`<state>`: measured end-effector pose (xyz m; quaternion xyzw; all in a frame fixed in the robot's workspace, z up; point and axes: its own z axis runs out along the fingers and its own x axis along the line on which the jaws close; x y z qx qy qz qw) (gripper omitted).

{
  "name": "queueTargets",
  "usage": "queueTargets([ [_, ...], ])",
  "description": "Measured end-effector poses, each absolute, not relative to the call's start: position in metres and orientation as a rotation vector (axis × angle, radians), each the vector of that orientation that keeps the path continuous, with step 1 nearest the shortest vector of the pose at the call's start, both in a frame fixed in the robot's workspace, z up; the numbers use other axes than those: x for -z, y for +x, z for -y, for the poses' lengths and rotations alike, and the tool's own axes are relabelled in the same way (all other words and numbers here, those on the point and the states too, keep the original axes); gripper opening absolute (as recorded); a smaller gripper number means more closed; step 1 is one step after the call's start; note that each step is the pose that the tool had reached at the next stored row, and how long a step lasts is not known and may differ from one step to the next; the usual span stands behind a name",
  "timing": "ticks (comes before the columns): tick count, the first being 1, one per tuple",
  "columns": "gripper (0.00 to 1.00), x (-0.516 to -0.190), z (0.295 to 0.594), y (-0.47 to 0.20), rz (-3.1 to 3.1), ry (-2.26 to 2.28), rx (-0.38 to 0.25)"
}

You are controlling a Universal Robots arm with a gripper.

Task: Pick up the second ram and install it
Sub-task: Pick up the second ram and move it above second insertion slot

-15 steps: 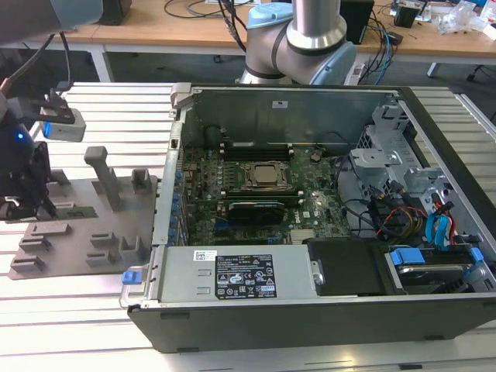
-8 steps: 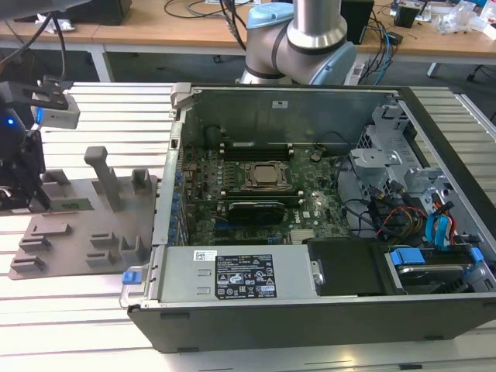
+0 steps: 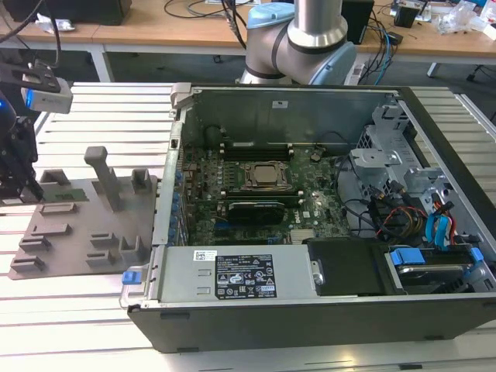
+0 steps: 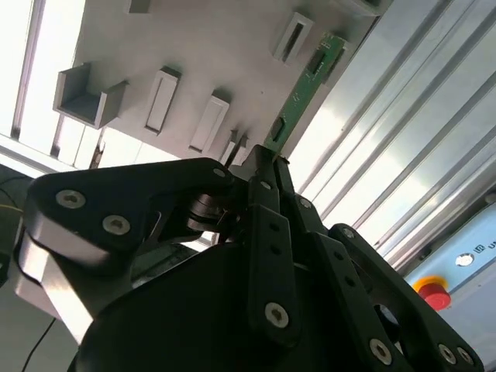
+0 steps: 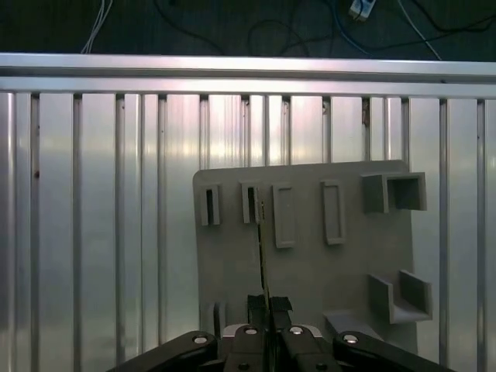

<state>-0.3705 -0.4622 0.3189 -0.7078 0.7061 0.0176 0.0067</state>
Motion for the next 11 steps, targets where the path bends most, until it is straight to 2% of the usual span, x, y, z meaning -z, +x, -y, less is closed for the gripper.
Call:
queueTargets([
  [11,0.14,-0.356,0.462,-0.371,-2.209,-2.214,-0.055],
])
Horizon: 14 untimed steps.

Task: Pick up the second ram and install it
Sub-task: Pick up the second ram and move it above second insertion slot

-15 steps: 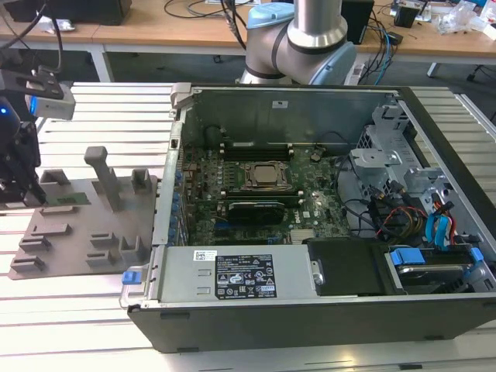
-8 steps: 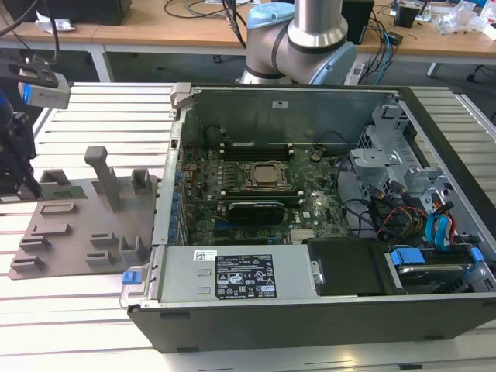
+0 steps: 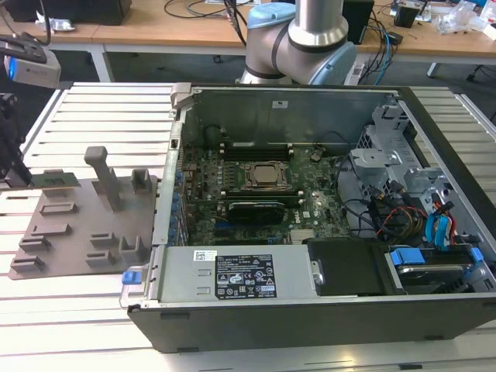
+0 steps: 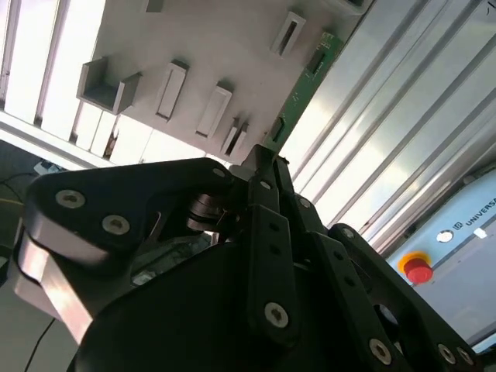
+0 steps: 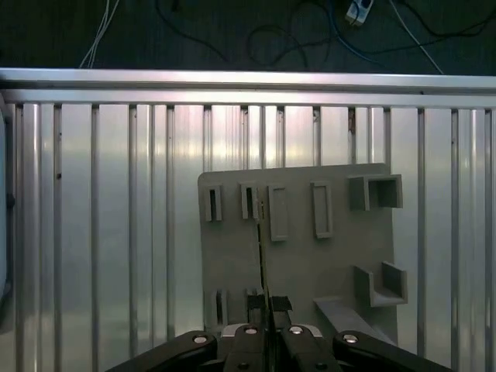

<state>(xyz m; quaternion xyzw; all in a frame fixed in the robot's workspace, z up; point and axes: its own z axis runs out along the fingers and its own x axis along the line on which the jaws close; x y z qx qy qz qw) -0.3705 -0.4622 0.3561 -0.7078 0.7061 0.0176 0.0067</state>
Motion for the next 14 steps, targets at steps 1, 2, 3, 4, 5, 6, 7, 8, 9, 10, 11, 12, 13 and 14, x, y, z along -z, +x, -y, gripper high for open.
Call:
queueTargets([
  [1,0.14,-0.361,0.462,-0.371,-2.209,-2.214,-0.055],
  [2,0.14,-0.365,0.462,-0.371,-2.209,-2.214,-0.055],
  [3,0.14,-0.369,0.462,-0.371,-2.209,-2.214,-0.055],
  [4,0.14,-0.372,0.462,-0.371,-2.209,-2.214,-0.055],
  [5,0.14,-0.376,0.462,-0.371,-2.209,-2.214,-0.055],
  [6,0.14,-0.382,0.462,-0.371,-2.209,-2.214,-0.055],
  [7,0.14,-0.384,0.462,-0.371,-2.209,-2.214,-0.055],
  [8,0.14,-0.387,0.462,-0.371,-2.209,-2.214,-0.055],
  [9,0.14,-0.393,0.462,-0.371,-2.209,-2.214,-0.055],
  [10,0.14,-0.396,0.462,-0.371,-2.209,-2.214,-0.055],
  [11,0.14,-0.398,0.462,-0.371,-2.209,-2.214,-0.055],
  [12,0.14,-0.403,0.462,-0.371,-2.209,-2.214,-0.055],
  [13,0.14,-0.407,0.462,-0.371,-2.209,-2.214,-0.055],
  [14,0.14,-0.407,0.462,-0.371,-2.209,-2.214,-0.055],
])
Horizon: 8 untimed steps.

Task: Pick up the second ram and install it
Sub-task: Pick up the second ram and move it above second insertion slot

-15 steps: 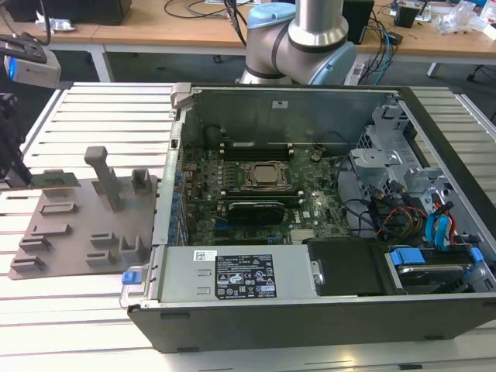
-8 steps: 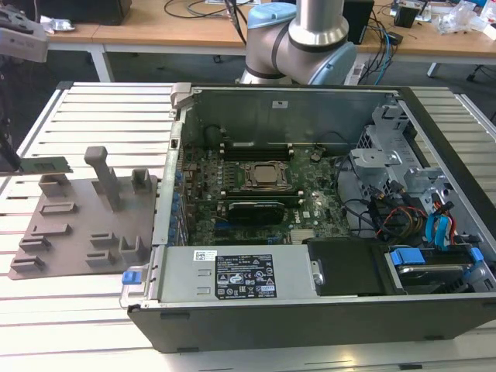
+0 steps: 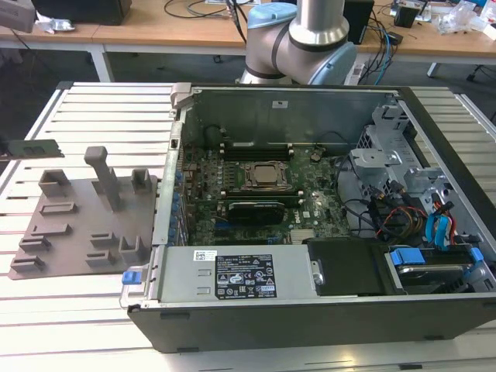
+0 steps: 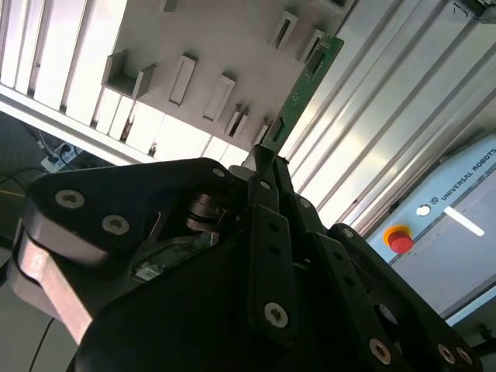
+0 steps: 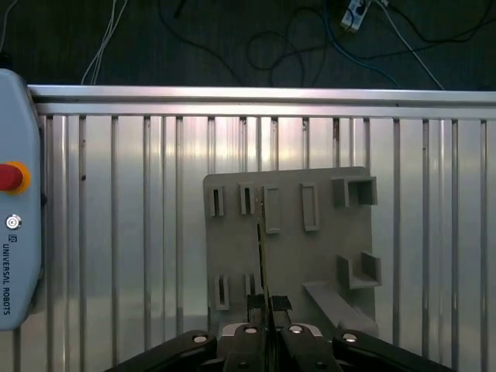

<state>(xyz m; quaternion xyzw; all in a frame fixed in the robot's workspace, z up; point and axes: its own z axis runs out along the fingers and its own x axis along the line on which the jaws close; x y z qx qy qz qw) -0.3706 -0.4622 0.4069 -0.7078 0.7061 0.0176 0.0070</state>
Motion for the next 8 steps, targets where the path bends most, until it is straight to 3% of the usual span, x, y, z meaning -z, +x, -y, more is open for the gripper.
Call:
queueTargets([
  [8,0.14,-0.407,0.462,-0.359,-2.209,-2.214,-0.055],
])
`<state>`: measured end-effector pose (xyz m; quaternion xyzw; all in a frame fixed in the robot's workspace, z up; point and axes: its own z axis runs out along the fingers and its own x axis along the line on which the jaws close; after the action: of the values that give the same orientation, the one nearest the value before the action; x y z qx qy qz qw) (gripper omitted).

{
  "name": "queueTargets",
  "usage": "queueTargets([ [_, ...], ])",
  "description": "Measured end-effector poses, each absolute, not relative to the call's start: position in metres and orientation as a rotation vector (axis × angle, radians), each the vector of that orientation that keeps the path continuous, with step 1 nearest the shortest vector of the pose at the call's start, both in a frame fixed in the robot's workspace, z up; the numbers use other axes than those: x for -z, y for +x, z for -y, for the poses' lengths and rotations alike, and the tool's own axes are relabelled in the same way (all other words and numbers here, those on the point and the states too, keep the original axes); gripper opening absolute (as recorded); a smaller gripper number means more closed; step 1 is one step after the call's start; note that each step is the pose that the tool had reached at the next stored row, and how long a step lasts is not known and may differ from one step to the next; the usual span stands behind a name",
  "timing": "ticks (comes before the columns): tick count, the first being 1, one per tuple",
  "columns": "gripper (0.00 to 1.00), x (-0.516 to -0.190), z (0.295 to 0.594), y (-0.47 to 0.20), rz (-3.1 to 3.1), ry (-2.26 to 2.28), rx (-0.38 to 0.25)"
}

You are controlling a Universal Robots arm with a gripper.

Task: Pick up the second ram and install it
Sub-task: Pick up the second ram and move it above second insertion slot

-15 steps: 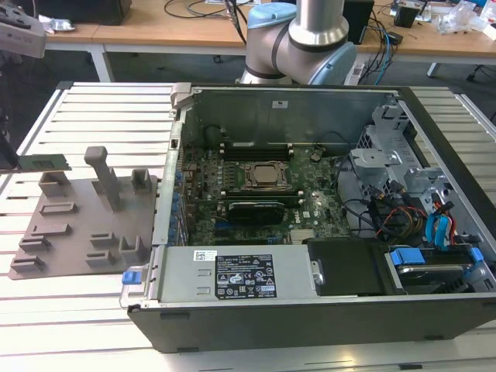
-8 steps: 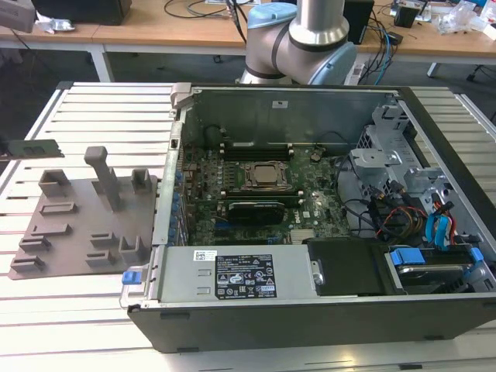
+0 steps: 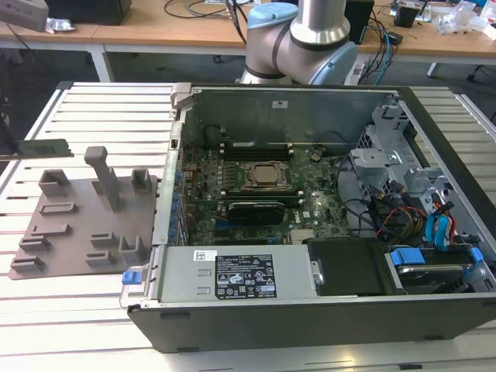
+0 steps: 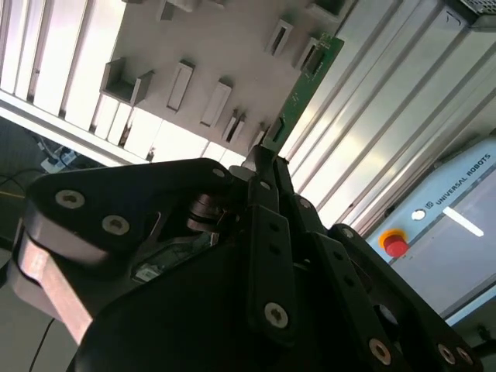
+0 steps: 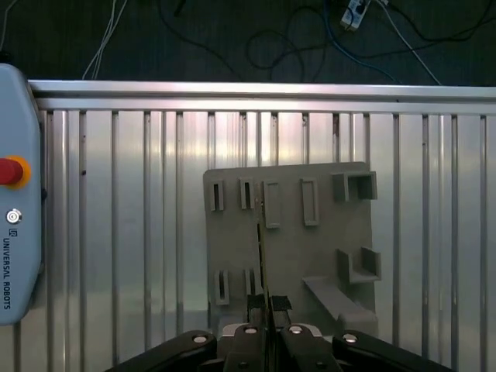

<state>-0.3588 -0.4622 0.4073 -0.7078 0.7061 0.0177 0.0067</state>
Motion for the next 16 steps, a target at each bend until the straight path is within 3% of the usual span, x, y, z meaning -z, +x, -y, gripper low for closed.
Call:
queueTargets([
  [16,0.14,-0.407,0.462,-0.296,-2.209,-2.214,-0.055],
])
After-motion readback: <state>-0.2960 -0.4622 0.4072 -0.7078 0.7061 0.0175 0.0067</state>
